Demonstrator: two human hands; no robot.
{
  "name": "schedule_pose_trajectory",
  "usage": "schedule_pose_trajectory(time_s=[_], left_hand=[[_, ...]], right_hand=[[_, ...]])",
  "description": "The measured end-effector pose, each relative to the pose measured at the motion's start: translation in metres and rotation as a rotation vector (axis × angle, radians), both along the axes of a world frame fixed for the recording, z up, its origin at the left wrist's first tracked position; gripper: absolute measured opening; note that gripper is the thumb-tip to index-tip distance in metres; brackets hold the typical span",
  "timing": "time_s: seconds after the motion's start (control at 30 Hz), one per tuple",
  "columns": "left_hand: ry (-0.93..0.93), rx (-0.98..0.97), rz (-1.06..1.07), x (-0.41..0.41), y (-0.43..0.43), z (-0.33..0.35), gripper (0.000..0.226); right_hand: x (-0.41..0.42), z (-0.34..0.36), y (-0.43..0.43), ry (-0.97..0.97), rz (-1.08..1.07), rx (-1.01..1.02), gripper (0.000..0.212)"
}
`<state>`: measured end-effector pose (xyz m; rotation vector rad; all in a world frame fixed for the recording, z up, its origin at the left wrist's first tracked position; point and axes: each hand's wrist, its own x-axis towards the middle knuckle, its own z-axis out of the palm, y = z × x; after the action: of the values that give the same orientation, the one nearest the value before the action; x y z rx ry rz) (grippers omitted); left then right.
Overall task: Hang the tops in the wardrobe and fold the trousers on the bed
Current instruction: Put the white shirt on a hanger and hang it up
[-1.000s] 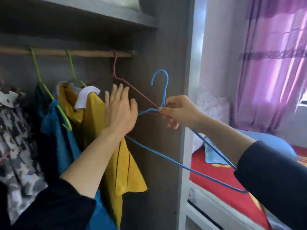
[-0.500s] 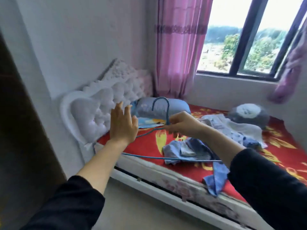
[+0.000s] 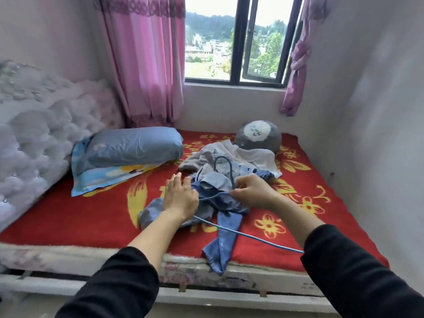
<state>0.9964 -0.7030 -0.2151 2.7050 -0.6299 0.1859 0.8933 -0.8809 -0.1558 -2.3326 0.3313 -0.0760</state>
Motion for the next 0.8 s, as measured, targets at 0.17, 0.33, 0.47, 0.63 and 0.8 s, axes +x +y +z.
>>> schedule_pose_trajectory(time_s=[0.17,0.33,0.47,0.63,0.8], left_hand=[[0.088,0.045,-0.112,0.068,-0.128,-0.023,0.048],[0.135,0.100,-0.221,0.116,-0.239,-0.042,0.049],[0.177,0.150,-0.270,0.149,-0.313,-0.063,0.045],[0.209,0.182,-0.328,0.187,-0.409,-0.096,0.042],[0.287,0.193,-0.305,0.224,-0.515,-0.140,0.047]], right_hand=[[0.048,-0.018,-0.109,0.070,-0.132,0.015,0.024],[0.082,-0.036,-0.216,0.143,-0.266,0.046,0.027],[0.105,-0.056,-0.291,0.221,-0.360,0.037,0.018],[0.141,-0.094,-0.391,0.291,-0.447,0.019,0.021],[0.185,-0.145,-0.499,0.387,-0.452,0.007,0.028]])
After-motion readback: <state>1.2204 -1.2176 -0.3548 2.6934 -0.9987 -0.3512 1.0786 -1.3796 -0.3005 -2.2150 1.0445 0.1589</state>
